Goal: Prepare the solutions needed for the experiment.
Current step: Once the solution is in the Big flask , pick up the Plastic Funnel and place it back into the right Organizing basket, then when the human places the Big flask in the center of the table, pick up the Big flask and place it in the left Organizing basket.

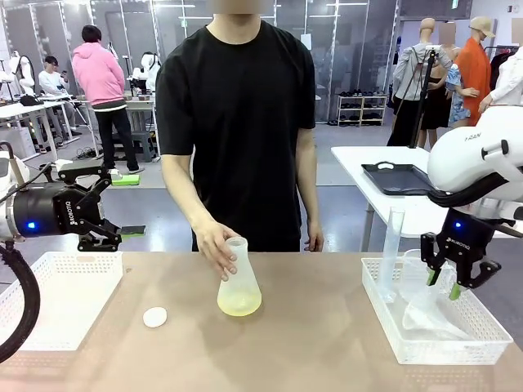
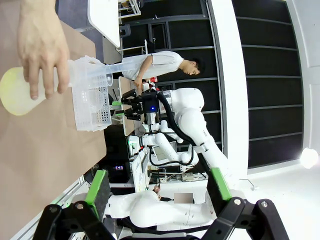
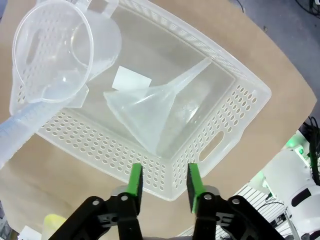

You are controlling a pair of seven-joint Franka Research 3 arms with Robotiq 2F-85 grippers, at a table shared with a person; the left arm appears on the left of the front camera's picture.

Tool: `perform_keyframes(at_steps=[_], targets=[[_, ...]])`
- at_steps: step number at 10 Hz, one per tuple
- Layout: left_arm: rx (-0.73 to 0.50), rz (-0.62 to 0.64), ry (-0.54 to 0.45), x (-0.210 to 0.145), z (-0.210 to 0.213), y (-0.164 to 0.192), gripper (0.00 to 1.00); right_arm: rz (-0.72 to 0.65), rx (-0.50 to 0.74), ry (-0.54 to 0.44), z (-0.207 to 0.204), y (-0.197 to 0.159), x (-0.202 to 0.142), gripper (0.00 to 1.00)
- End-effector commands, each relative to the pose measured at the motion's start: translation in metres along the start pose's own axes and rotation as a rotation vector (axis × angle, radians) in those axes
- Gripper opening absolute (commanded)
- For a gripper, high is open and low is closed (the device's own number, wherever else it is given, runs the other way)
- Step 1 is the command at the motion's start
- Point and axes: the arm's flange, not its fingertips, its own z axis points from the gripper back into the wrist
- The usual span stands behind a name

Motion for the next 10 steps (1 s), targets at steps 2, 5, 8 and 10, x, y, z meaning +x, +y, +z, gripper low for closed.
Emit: perform_keyframes(at_steps=[2, 5, 8, 10], targets=[[-0.025, 0.021, -0.008, -0.002, -0.0022, -0.0024, 1.0, -0.034, 0.002, -0.032, 0.004, 0.0069, -0.0029, 0.75], [-0.025, 0.021, -0.008, -0.002, -0.0022, -0.0024, 1.0, 0.003, 0.004, -0.003, 0.0025, 0.0021, -0.0009, 0.75], [-0.025, 0.021, -0.008, -0.002, -0.0022, -0.0024, 1.0, 0.003, 0.004, -0.003, 0.0025, 0.0021, -0.0009, 0.75], [-0.025, 0.021, -0.008, -0.002, -0.0022, -0.0024, 1.0, 0.003, 0.004, -0.003, 0.0025, 0.0021, -0.0009, 0.75]])
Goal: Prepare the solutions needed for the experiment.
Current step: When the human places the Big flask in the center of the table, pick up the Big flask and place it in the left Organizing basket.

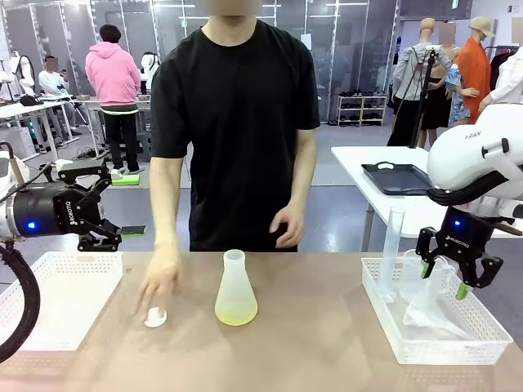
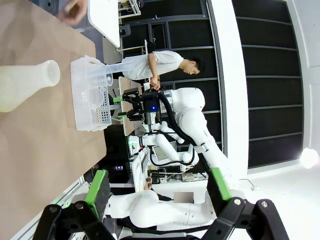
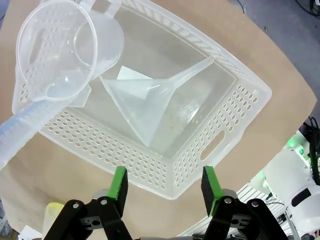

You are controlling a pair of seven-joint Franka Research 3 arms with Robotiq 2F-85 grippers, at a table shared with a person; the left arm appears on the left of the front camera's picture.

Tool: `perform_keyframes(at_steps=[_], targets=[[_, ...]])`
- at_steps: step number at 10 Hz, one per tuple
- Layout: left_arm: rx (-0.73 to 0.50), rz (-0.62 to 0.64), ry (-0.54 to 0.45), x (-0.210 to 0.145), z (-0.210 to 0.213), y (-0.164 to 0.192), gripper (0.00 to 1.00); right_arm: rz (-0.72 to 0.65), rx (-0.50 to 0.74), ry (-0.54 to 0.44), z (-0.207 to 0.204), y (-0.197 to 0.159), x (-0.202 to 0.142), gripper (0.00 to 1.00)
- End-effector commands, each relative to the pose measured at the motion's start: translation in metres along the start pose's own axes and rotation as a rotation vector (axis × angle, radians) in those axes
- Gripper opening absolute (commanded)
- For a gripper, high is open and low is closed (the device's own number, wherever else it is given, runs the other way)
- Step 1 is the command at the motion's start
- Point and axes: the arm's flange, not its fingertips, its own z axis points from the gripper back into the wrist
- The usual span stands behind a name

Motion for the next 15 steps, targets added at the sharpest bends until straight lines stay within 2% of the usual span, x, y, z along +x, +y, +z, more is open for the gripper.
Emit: perform_keyframes(at_steps=[1, 6, 8, 12, 14, 15], targets=[[-0.025, 0.021, -0.008, -0.002, -0.002, -0.002, 1.0, 0.001, 0.002, 0.0, 0.0, 0.0, 0.0, 0.75], [-0.025, 0.021, -0.008, -0.002, -0.002, -0.002, 1.0, 0.0, 0.0, 0.0, 0.0, 0.0, 0.0, 0.75], [-0.025, 0.021, -0.008, -0.002, -0.002, -0.002, 1.0, 0.126, 0.113, -0.099, 0.048, -0.011, -0.044, 0.75], [-0.025, 0.021, -0.008, -0.002, -0.002, -0.002, 1.0, 0.304, 0.378, 0.054, 0.101, -0.044, -0.106, 0.75], [-0.025, 0.021, -0.008, -0.002, -0.002, -0.002, 1.0, 0.43, 0.471, 0.175, 0.112, -0.055, -0.12, 0.75], [-0.025, 0.021, -0.008, -0.002, -0.002, -0.002, 1.0, 0.46, 0.5, 0.191, 0.112, -0.057, -0.118, 0.75]])
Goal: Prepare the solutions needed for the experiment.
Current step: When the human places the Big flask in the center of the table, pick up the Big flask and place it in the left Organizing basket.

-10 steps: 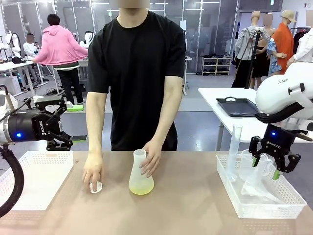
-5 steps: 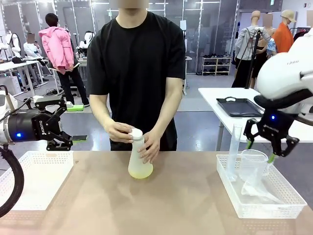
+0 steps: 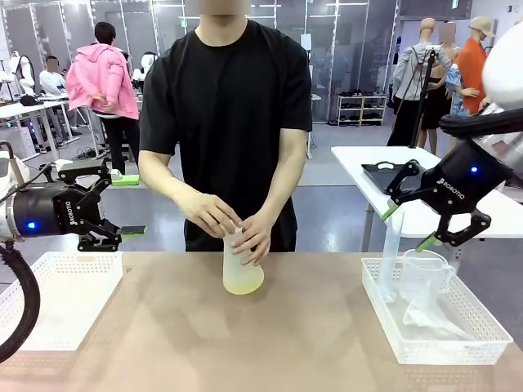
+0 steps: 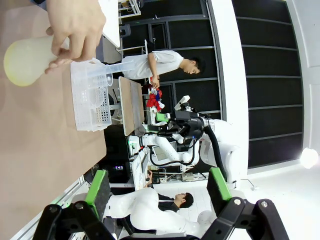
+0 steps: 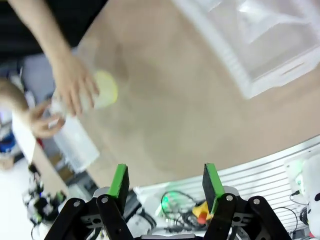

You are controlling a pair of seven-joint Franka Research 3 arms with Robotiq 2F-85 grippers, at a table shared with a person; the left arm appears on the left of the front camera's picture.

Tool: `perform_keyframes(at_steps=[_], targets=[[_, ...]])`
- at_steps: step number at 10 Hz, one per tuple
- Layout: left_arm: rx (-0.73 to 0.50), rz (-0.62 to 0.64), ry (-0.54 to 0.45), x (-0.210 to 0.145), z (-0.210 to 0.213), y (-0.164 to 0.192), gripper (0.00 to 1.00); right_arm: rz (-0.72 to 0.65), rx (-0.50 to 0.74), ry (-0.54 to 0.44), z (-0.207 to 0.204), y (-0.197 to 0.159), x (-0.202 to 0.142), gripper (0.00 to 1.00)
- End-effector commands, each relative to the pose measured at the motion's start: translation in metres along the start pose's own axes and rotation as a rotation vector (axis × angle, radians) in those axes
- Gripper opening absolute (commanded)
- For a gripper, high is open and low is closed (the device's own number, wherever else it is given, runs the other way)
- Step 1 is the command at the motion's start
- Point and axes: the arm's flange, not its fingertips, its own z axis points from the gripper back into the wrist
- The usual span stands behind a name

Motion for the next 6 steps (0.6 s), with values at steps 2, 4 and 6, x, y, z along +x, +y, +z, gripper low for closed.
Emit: perform_keyframes(at_steps=[2, 4, 6], targets=[[-0.025, 0.021, -0.008, -0.002, -0.002, -0.002, 1.0, 0.115, 0.229, 0.088, -0.004, -0.017, 0.01, 0.75], [-0.025, 0.021, -0.008, -0.002, -0.002, -0.002, 1.0, 0.194, 0.354, 0.102, -0.019, -0.021, 0.003, 0.75], [-0.025, 0.021, -0.008, -0.002, -0.002, -0.002, 1.0, 0.217, 0.455, 0.115, -0.033, -0.022, -0.002, 0.75]])
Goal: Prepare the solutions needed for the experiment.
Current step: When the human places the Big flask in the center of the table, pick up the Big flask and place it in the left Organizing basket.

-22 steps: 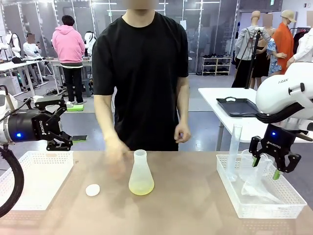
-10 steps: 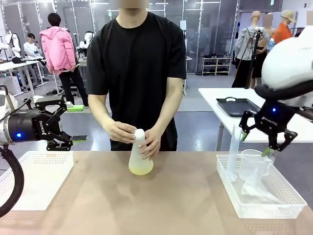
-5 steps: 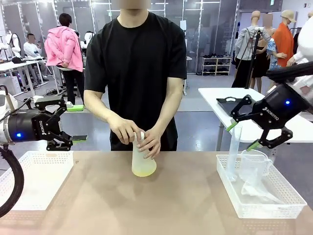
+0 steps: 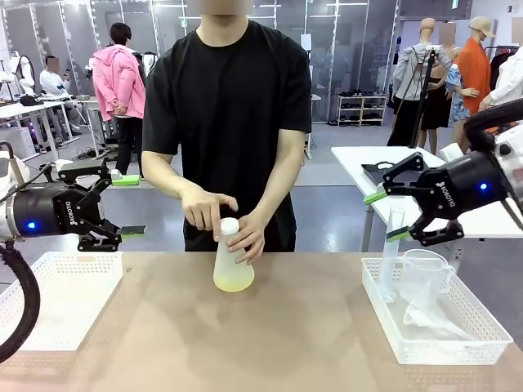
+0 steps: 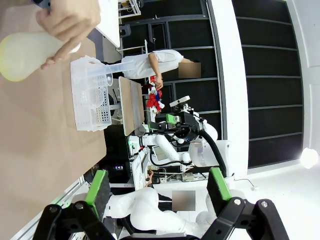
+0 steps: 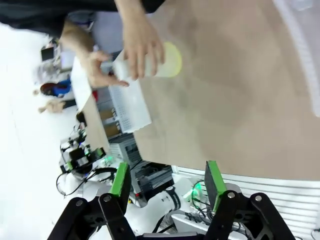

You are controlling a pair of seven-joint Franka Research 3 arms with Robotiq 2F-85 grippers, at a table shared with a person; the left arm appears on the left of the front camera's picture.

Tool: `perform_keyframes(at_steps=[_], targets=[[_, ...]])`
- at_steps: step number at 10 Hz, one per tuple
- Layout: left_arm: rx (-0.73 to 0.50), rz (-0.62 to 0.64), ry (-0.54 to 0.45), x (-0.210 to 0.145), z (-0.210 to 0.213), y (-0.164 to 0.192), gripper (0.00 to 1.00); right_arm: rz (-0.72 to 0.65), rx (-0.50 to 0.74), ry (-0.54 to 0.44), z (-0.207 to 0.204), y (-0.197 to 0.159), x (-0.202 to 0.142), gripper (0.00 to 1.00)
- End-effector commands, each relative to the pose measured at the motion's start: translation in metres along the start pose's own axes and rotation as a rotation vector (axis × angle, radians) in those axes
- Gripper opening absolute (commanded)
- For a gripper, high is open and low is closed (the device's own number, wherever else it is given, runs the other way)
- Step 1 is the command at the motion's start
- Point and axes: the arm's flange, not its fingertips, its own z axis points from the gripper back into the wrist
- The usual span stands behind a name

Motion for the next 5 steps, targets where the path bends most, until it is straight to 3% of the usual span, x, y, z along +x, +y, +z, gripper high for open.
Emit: perform_keyframes(at_steps=[1, 5], targets=[[-0.025, 0.021, -0.008, -0.002, -0.002, -0.002, 1.0, 0.092, 0.081, 0.033, -0.016, -0.01, -0.007, 0.75], [-0.025, 0.021, -0.008, -0.002, -0.002, -0.002, 1.0, 0.176, 0.212, 0.074, -0.029, -0.019, 0.0, 0.75]])
